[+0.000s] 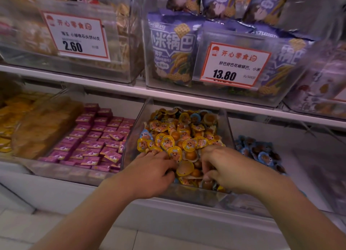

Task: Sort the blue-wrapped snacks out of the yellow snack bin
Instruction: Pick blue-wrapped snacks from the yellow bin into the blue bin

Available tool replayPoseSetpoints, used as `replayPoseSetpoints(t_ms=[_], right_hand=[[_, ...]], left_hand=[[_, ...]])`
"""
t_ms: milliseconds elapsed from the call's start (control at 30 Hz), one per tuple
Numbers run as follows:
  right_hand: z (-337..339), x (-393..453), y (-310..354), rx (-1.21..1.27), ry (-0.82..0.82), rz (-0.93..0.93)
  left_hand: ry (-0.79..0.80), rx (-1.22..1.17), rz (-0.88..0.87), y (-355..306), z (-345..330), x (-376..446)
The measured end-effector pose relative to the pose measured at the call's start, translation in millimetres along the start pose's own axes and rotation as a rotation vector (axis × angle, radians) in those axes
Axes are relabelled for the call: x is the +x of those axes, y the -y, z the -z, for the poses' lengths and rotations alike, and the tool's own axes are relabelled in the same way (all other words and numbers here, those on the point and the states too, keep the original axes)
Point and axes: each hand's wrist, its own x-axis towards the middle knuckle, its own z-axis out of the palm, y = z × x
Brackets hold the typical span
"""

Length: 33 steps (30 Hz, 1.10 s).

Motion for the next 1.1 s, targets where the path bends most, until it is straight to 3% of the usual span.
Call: replayPoseSetpoints(t_ms=[200,400,533,667,800,933,1100], right_hand=[[-4.5,4.1,-5.1,0.23,-0.249,-0.003],[-24.8,21.6,3.1,-0.077,-0.409,0.033],[-33.0,25.8,0.7,-0.16,-0.35,0.107],[-21.9,17.9,-4.6,-0.048,-0.196,0.131],[-19.8,14.9,-4.8,-0.128,-0.074,0.138],[-23.4,19.1,-1.0,-0.163,-0.181,0.106],[-15.7,18.0,-2.6,0.041,-0.333,0.058]], left_hand=[[-0.027,-0.03,-0.015,3.8,-1.1,-2.6],[-0.218,-0.292,0.086,14.2,4.3,1.6],[-0.245,-0.259,0.144,12.9,0.1,1.2],[-0.058,-0.25,0.055,8.4,4.4,-2.8],[0.038,-0.317,0.06,3.5,11.1,-6.6],[0.072,-0.494,0.1,1.7,16.5,-7.5],[0.01,-0.541,0.058,2.0,17.4,-11.5]])
